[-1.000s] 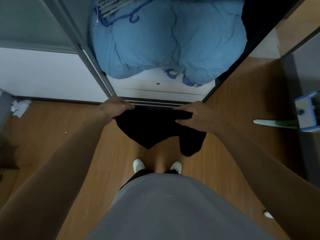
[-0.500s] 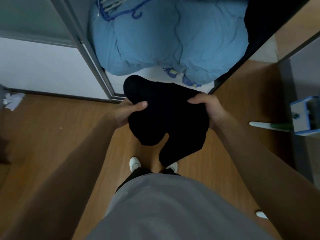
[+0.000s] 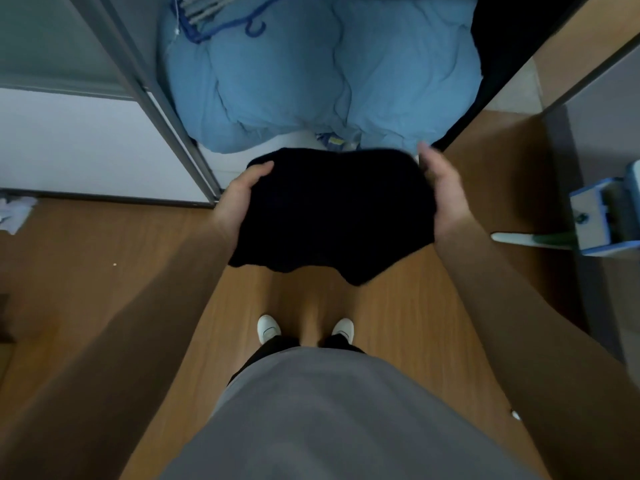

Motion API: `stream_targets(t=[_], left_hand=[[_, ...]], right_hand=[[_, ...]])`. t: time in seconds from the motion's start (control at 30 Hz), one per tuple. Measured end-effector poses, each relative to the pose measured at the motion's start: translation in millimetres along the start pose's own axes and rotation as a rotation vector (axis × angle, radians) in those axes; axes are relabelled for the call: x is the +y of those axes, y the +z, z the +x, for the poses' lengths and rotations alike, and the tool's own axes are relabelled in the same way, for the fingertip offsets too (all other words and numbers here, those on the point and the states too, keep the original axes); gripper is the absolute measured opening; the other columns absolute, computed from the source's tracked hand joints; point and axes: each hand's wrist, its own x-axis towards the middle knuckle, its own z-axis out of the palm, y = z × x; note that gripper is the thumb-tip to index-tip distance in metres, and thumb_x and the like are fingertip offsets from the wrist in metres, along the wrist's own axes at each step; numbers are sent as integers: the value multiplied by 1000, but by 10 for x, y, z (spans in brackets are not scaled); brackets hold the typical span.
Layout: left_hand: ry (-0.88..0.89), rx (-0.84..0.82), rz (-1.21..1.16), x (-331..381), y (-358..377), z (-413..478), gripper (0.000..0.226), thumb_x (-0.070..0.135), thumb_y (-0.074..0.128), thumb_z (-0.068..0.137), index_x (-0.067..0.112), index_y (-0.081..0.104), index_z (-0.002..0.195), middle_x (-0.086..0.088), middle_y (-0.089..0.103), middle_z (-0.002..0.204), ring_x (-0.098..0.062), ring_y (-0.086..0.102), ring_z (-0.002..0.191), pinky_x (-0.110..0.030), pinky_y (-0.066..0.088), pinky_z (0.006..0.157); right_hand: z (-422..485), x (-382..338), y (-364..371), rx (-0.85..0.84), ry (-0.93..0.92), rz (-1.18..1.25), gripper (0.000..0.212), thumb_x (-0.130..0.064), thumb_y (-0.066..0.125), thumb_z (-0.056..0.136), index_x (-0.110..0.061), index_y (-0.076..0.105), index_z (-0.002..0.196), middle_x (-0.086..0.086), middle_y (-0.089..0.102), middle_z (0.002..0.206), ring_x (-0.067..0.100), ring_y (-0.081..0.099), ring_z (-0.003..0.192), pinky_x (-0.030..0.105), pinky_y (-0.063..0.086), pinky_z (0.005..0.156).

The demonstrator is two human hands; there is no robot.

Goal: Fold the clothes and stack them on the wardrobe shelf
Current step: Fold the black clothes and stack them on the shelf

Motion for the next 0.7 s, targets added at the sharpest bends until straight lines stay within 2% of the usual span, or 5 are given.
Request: stream_targets(t=[0.1, 0.27, 0.4, 0.5, 0.7], left_hand=[[10, 60, -30, 69, 1, -38, 33, 48, 76, 78, 21, 81, 96, -8, 77, 105, -24, 75, 92, -34, 60, 62], [35, 93, 12, 154, -65, -34, 27, 41, 65, 90, 23, 83, 81, -4, 78, 97, -17, 76, 84, -28, 60, 59], [-38, 203, 7, 244, -344, 7, 35, 49, 64, 91, 18, 80, 84, -8, 78, 91, -21, 76, 76, -28, 58, 49], [-124, 124, 135, 242, -655, 29, 48, 63, 69, 80, 19, 81, 94, -9, 77, 103, -24, 75, 91, -30, 61, 60], [-219, -164, 524, -80, -1208, 91, 87, 48, 93, 60, 24, 55, 134, -1, 68, 127, -21, 66, 114, -36, 56, 89]], right_hand=[[6, 93, -97, -150, -62, 334, 78, -68, 67, 78, -16, 60, 135, 10, 55, 145, 31, 54, 132, 51, 42, 109], [26, 460, 0, -328, 164, -28, 77, -60, 49, 92, -19, 32, 154, 9, 42, 155, 28, 40, 143, 48, 30, 118], [57, 596, 103, -121, 64, -294, 43, -9, 66, 93, -5, 57, 135, 15, 67, 128, 27, 65, 117, 35, 56, 93], [144, 548, 133, 31, 107, -376, 31, -6, 68, 91, -2, 67, 121, 16, 73, 114, 27, 72, 101, 33, 59, 79], [323, 674, 294, 284, 401, -491, 18, -13, 70, 90, -3, 69, 104, 12, 77, 81, 23, 75, 65, 29, 57, 51]])
